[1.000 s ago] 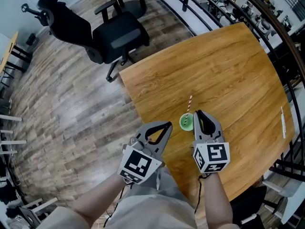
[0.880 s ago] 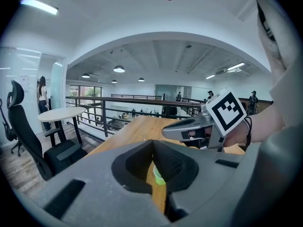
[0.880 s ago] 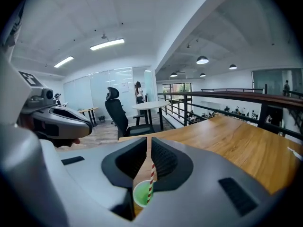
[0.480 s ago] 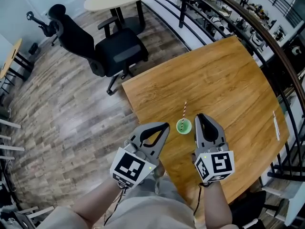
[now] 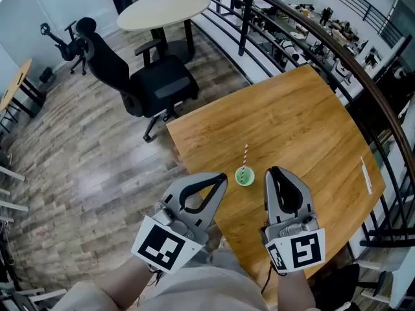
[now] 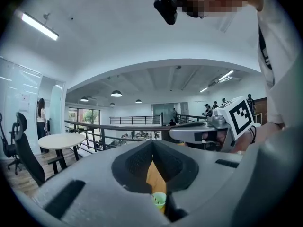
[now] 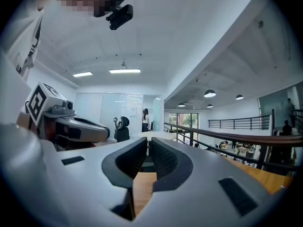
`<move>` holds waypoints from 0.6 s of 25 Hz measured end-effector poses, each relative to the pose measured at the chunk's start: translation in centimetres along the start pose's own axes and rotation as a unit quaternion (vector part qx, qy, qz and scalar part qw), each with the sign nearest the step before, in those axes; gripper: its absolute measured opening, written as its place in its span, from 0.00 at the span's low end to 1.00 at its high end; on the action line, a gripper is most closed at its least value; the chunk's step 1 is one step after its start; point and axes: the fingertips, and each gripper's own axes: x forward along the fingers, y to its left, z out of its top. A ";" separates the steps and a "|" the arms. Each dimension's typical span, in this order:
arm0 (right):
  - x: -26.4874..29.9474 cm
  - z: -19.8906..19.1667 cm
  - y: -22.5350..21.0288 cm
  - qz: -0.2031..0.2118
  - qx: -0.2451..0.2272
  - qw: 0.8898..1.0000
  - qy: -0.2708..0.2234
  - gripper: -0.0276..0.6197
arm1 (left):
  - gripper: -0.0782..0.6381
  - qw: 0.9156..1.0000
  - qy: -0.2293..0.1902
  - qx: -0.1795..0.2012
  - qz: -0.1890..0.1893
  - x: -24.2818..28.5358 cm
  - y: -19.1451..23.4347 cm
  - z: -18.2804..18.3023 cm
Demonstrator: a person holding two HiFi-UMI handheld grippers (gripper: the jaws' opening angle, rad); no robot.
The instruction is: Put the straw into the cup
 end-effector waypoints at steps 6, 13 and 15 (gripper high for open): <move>-2.9 3.5 2.7 0.017 -0.043 0.999 -0.015 0.10 | 0.13 0.999 -0.014 0.043 -0.004 -3.0 -1.4 2.8; -5.6 4.9 5.2 0.032 -0.068 0.997 -0.016 0.10 | 0.13 0.999 -0.009 0.035 0.007 -5.3 -1.9 2.8; -6.3 4.5 5.8 0.036 -0.071 0.997 -0.009 0.10 | 0.13 0.999 -0.006 0.033 0.007 -5.8 -2.3 2.6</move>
